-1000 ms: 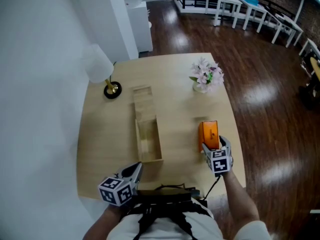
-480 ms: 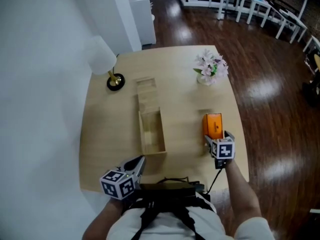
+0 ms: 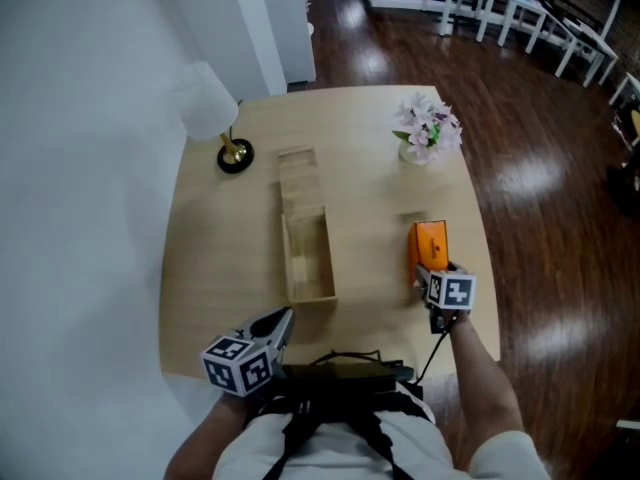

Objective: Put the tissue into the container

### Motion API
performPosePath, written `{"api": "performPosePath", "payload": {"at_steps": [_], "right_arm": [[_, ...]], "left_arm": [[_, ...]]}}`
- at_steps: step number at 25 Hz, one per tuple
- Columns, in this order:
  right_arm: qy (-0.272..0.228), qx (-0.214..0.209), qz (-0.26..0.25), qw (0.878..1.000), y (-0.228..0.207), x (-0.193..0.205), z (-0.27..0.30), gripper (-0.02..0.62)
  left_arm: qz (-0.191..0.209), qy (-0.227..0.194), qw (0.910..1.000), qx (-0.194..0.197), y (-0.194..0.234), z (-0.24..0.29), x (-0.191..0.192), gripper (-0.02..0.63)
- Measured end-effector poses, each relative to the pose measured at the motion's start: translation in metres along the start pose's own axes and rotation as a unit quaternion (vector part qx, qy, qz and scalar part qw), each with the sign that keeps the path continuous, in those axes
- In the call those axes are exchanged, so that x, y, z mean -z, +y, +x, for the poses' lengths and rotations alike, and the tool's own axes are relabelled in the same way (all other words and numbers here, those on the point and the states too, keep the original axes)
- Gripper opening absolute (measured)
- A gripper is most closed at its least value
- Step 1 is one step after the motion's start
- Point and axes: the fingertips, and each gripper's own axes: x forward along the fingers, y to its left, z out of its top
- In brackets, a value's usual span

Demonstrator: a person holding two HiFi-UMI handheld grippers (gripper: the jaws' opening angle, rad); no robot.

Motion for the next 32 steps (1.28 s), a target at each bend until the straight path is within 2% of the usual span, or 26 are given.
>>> {"api": "performPosePath", "payload": {"at_steps": [6, 15, 25, 32], "right_arm": [[-0.009, -0.011, 0.005, 1.0, 0.005, -0.006, -0.012, 0.333], [-0.041, -0.025, -0.001, 0.999, 0.03, -0.036, -0.038, 0.327], [-0.078, -0.048, -0.016, 0.996, 0.086, -0.068, -0.058, 0.325], [-0.087, -0.068, -0.024, 0.994, 0.13, -0.076, -0.06, 0.324]], "left_arm": [[-0.004, -0.002, 1.0, 0.002, 0.001, -0.003, 0.002, 0.003], [-0.01, -0.008, 0.9999, 0.004, 0.009, -0.007, 0.002, 0.003], [-0.014, -0.01, 0.9998, 0.014, 0.025, -0.015, 0.001, 0.003], [-0.018, -0.014, 0.9996, 0.013, 0.042, -0.023, -0.003, 0.003]]}}
